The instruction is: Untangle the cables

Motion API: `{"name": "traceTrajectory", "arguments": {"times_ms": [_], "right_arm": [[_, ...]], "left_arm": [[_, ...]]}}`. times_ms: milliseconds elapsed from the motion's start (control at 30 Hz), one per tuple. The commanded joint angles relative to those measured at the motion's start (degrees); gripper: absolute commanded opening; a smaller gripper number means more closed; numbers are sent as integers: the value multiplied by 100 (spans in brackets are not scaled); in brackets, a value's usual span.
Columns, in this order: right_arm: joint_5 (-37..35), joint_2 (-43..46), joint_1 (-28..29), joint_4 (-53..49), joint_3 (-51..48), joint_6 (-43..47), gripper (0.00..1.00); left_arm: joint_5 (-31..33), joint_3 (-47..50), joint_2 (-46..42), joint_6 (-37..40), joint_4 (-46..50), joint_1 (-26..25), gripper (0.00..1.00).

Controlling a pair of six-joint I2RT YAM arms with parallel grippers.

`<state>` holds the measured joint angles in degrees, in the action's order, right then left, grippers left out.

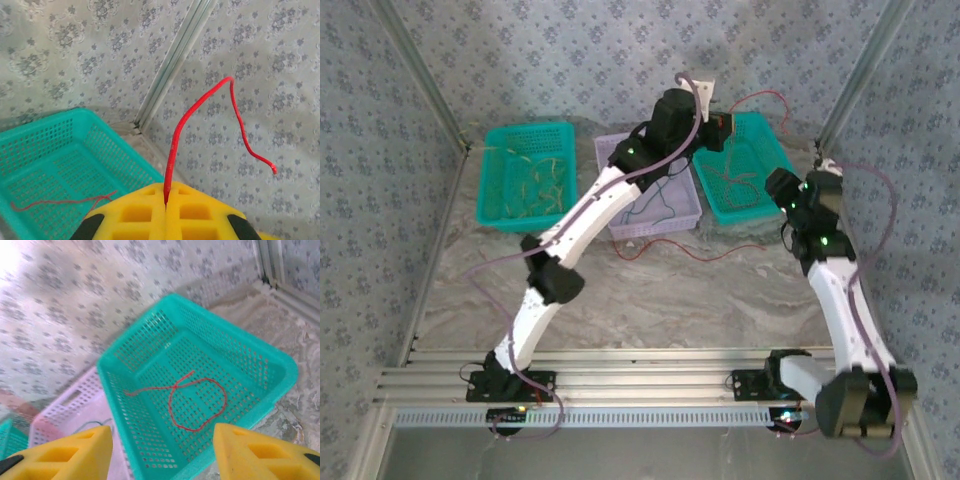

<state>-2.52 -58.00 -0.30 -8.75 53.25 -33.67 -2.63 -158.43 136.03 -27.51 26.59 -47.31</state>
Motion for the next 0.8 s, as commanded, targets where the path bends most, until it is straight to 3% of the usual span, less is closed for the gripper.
{"name": "traceTrajectory", "arguments": {"times_ms": [0,233,467,667,767], "right_arm": [[-120,740,73,-228,-386,-96,57],[167,2332,230,-1165,-699,42,59],[959,2703,521,-1524,-934,-164,60],[764,2928,812,-1781,-1294,0,60],[740,2937,828,-1898,-1307,55,60]], "left_arm": [[-426,-24,343,-338,137,275,0],[-639,-647,1412,-679,-268,316,0],[-543,-636,1987,-522,-733,78,4],[-554,-637,2143,-501,-564,81,33],[-642,-645,2025,-435,-440,75,55]]}}
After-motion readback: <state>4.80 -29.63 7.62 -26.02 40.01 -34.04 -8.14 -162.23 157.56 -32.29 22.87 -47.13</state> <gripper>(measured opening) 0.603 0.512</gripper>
